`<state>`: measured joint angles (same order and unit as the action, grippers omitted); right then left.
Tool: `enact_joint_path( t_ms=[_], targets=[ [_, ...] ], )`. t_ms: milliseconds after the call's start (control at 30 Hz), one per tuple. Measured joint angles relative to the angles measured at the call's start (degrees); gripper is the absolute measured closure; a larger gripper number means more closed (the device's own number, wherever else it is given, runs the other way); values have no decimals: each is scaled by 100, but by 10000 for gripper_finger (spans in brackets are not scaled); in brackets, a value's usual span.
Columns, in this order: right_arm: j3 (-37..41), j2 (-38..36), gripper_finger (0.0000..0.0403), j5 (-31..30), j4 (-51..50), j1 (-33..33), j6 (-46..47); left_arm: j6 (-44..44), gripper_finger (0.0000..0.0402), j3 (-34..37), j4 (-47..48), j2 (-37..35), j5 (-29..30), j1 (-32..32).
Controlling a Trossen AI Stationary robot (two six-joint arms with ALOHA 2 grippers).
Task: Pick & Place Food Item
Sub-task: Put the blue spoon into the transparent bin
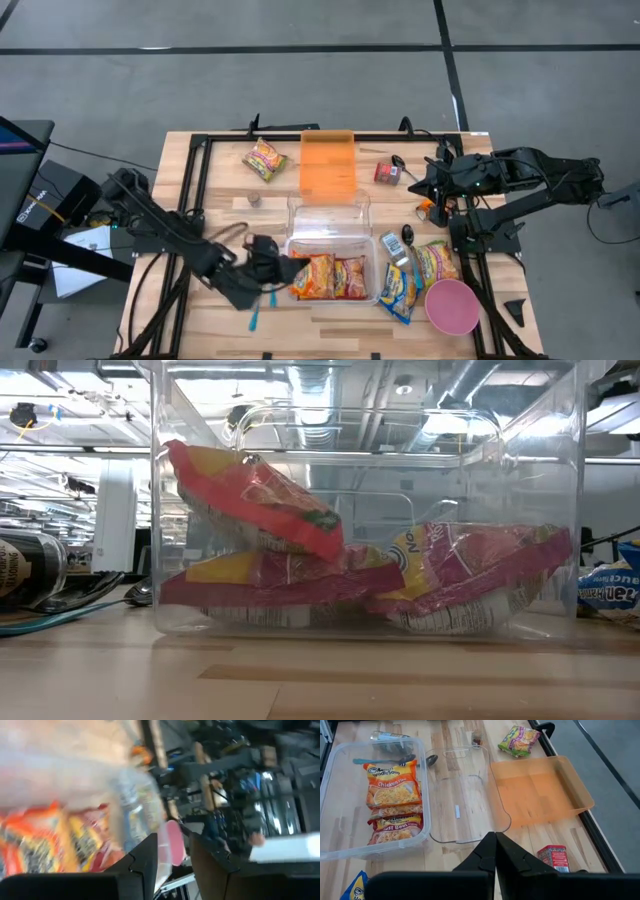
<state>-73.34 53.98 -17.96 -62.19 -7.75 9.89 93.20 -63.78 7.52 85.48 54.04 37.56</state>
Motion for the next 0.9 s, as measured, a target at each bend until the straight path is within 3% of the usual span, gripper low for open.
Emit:
enact_joint_path(
  t_ms=[233,433,733,900],
  targets=[
    [0,0,403,38,-76,-4,41,-3045,295,-1,-498,-923,2,-2],
    [0,0,403,592,-220,-4,114,-5494,295,-1,-1175,-1361,-107,-13],
    [0,0,403,870,-822,-4,1082,-7180,296,-3,-1358,-1540,-109,-362],
    [0,0,403,905,-876,-10,1561,-7352,291,-3,-1354,-1540,-114,-652]
  ],
)
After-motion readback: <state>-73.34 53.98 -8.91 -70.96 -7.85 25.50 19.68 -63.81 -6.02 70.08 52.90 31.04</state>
